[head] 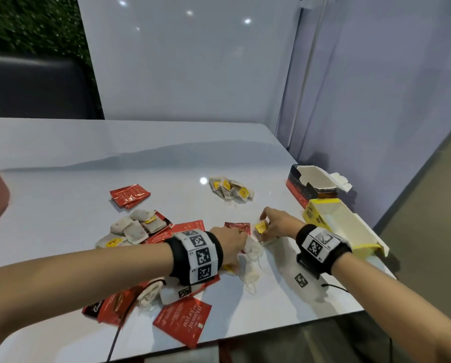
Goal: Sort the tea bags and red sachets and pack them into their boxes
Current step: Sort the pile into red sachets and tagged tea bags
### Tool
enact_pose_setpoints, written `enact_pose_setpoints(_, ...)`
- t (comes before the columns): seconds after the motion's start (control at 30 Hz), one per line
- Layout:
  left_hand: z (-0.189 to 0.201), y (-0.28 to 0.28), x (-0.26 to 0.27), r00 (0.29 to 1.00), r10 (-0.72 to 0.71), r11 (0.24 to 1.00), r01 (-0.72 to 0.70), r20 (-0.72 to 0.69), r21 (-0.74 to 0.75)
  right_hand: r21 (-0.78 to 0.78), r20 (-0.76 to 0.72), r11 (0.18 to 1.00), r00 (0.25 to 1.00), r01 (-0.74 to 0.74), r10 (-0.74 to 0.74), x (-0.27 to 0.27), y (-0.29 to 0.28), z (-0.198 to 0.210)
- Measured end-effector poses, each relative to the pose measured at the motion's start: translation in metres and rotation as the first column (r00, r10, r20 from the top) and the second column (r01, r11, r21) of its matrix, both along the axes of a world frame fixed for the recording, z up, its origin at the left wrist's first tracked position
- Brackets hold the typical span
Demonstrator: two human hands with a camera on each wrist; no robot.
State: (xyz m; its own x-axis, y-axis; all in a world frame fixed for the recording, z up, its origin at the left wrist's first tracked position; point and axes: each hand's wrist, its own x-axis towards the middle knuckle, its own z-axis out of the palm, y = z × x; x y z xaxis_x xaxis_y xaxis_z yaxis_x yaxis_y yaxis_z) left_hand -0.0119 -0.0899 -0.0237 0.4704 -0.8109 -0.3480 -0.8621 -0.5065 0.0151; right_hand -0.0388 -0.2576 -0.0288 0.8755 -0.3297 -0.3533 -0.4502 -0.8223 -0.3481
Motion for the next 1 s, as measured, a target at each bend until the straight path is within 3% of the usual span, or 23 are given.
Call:
enact_pose_setpoints(0.2, -0.010, 0.004, 0.003, 0.994, 0.004, 0.991, -0.018, -0.107, -0.132, -0.047, 0.076, 0.998, 0.997, 0.038, -0.034, -0.009, -0.020, -0.003)
enact_pose_setpoints(0.37, 0.000, 0.006, 0.001, 0.992, -0.115, 0.968, 0.100, -0.053, -0.230, 0.195, 0.203, 0.976, 0.970, 0.092, -0.132, -0.017, -0.036, 0.008)
enact_pose_setpoints(0.47, 0.002, 0.002, -0.005, 0.967, -0.213, 0.967, 0.188, -0.141, -0.174, 0.272, 0.225, 0.962, 0.969, 0.036, -0.100, -0.020, -0.037, 0.016)
enact_pose_setpoints(0.57, -0.004, -0.001, -0.010, 0.952, -0.270, 0.961, 0.258, -0.144, -0.098, 0.313, 0.218, 0.949, 0.975, -0.039, -0.032, -0.016, -0.026, 0.017)
enact_pose_setpoints(0.7, -0.006, 0.002, -0.011, 0.952, -0.261, 0.962, 0.243, -0.158, -0.127, 0.285, 0.158, 0.950, 0.984, -0.129, 0.086, -0.009, -0.003, 0.011)
enact_pose_setpoints(0.9, 0.007, 0.014, -0.014, 0.956, -0.269, 0.954, 0.248, -0.114, -0.170, -0.045, 0.094, 0.960, 0.955, -0.277, 0.281, -0.010, 0.020, -0.003)
enact_pose_setpoints(1.0, 0.034, 0.024, 0.009, 0.974, -0.152, 0.956, 0.101, -0.171, -0.277, -0.061, 0.118, 0.967, 0.961, -0.246, 0.251, -0.016, 0.018, -0.005)
